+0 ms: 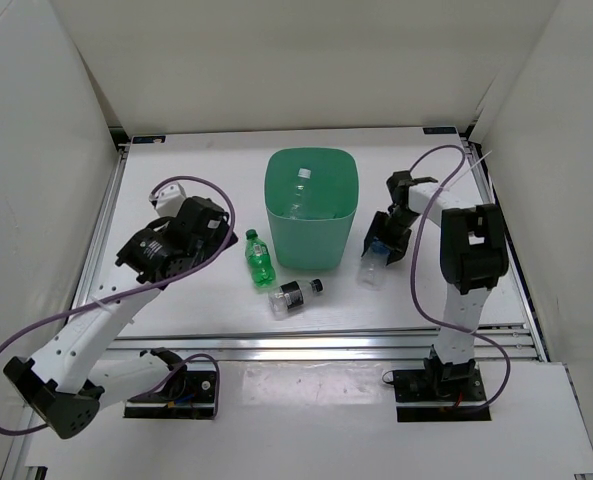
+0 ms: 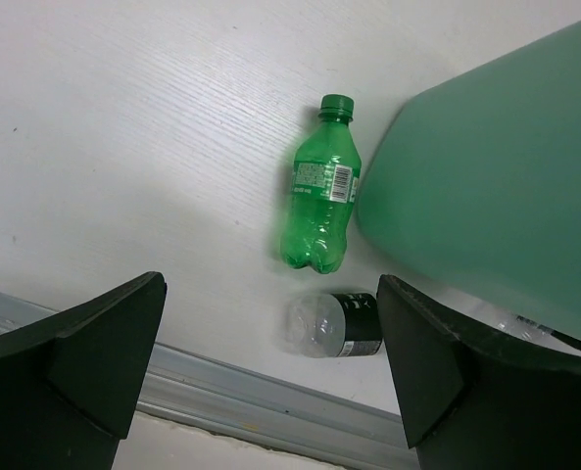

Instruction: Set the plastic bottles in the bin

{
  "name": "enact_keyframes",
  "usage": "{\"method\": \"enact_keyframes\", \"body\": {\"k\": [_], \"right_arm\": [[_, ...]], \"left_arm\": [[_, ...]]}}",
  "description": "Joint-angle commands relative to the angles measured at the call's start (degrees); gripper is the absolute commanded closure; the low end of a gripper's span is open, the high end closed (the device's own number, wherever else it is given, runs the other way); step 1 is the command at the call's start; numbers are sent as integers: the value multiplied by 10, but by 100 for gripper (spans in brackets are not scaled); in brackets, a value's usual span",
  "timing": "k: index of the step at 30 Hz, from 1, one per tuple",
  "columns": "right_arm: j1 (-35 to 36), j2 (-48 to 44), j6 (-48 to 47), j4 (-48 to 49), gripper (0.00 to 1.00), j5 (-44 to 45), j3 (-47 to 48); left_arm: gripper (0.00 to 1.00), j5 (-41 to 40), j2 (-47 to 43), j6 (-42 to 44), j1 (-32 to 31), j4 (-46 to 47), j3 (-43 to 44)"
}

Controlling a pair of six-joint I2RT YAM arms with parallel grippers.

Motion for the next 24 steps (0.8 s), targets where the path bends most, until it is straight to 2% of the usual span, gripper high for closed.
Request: {"method": "enact_keyframes", "body": {"k": [1, 4, 6, 10, 12, 16, 19, 21, 24], "right_arm": [[-8, -43, -8, 20, 44, -4, -11], [-19, -107, -14, 4, 48, 12, -7], [-32, -158, -7, -39, 57, 40, 19], [-38, -228, 29, -96, 62, 76, 127], [-26, -244, 48, -118, 64, 82, 231], [39, -233, 28, -90, 64, 88, 409], [107, -164, -14, -102, 58, 114, 548], [137, -119, -55, -107, 58, 131, 583], [176, -93, -77, -97, 51, 127, 583]], "left_arm": [[0, 29, -14, -14, 21, 2, -14], [0, 37, -1, -21, 27, 7, -20], [0, 27, 6, -26, 27, 12, -14], [0, 15, 13, 1, 27, 71, -29], [0, 10, 33, 15, 32, 108, -35], [0, 16, 96, 41, 45, 132, -16], [0, 54, 150, 41, 70, 137, -3], [0, 67, 177, 48, 82, 142, -3], [0, 74, 204, 54, 88, 156, -3]]}}
